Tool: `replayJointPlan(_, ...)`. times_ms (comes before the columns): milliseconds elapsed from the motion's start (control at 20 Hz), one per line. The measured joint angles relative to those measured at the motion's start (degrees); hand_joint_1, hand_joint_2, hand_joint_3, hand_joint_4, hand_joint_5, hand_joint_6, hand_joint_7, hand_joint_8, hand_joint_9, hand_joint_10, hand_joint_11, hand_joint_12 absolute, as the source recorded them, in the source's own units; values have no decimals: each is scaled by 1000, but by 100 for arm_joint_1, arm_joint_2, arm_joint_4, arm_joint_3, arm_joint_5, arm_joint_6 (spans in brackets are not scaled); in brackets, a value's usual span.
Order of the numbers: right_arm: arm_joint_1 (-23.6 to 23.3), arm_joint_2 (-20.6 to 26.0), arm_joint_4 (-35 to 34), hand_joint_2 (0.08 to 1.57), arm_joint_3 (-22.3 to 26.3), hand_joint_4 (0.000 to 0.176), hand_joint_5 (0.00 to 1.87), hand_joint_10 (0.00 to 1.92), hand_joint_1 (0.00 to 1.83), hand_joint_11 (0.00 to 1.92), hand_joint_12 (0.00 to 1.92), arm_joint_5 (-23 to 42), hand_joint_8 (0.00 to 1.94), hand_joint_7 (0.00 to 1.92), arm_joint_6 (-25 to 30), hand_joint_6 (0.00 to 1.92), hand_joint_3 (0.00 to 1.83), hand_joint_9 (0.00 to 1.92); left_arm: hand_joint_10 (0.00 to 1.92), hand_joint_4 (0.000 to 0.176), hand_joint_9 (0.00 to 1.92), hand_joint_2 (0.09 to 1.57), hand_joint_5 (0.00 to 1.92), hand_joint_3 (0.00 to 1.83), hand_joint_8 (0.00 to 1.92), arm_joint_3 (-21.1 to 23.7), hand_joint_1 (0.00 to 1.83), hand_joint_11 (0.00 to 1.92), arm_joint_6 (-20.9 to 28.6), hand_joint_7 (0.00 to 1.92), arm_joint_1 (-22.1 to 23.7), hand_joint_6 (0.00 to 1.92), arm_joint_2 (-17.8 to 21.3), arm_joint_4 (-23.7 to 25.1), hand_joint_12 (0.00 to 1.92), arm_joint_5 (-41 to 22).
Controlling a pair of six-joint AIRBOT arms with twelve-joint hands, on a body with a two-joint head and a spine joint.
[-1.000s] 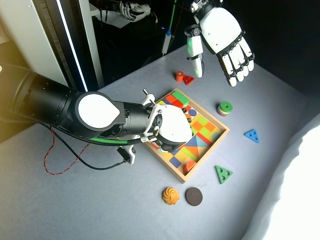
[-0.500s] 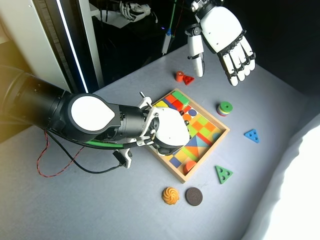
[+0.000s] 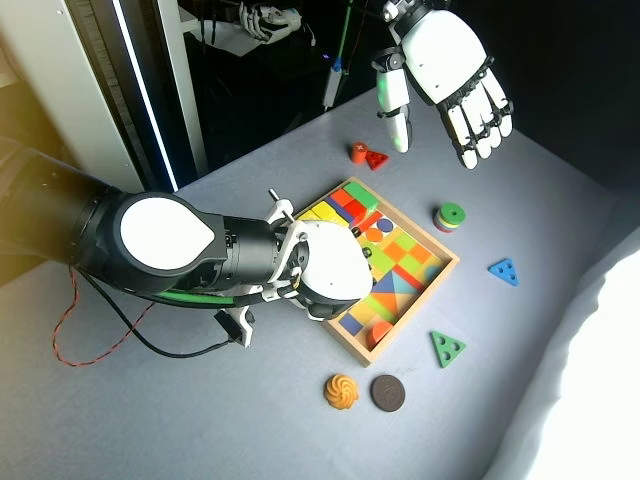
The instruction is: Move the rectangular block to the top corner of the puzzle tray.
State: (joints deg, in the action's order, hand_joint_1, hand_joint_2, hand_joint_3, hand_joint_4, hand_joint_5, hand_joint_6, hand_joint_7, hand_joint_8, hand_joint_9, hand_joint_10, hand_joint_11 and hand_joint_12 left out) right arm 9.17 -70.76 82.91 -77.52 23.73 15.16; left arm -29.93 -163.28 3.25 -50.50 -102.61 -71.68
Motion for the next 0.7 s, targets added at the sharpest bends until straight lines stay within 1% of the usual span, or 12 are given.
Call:
replayJointPlan(150,2,72,59,1202,0,0,557,1921,1684,1516,1921,33,1941,1376,37,8,2,1462,3,0,208,1302,283,0,2,0,0,0,-22,261,17,6,0,-31,367,-7)
replayJointPlan(300,2,149,249,1194,0,0,568,1921,1698,1533,1921,61,1941,1365,264,4,0,1472,2,0,189,1305,265,1,4,0,0,0,-44,241,22,3,-7,-31,330,-42)
replayJointPlan(400,42,199,295,1191,0,0,561,1921,1685,1549,1921,94,1941,1376,273,3,0,1483,7,0,208,1310,277,2,7,0,0,0,-52,258,22,5,-33,-26,359,-118)
replayJointPlan(450,42,210,308,1196,-2,0,563,1921,1677,1525,1921,105,1941,1370,273,3,0,1469,8,0,212,1311,280,2,7,-7,0,0,-59,263,22,5,-37,-28,366,-138)
replayJointPlan(550,42,221,310,1200,-48,0,573,1921,1709,1526,1921,144,1941,1354,275,5,1,1464,2,0,202,1307,273,0,3,-7,0,0,-59,258,22,1,-37,-26,332,-142)
replayJointPlan(600,42,221,315,1202,-70,0,566,1921,1698,1522,1921,157,1941,1366,275,1,2,1468,5,0,214,1306,280,0,5,-4,0,0,-59,269,22,3,-37,-31,365,-146)
replayJointPlan(700,42,216,315,1200,-127,0,566,1921,1694,1510,1921,179,1941,1379,278,5,1,1469,2,0,209,1304,268,0,4,-7,0,0,-59,256,22,3,-37,-31,344,-149)
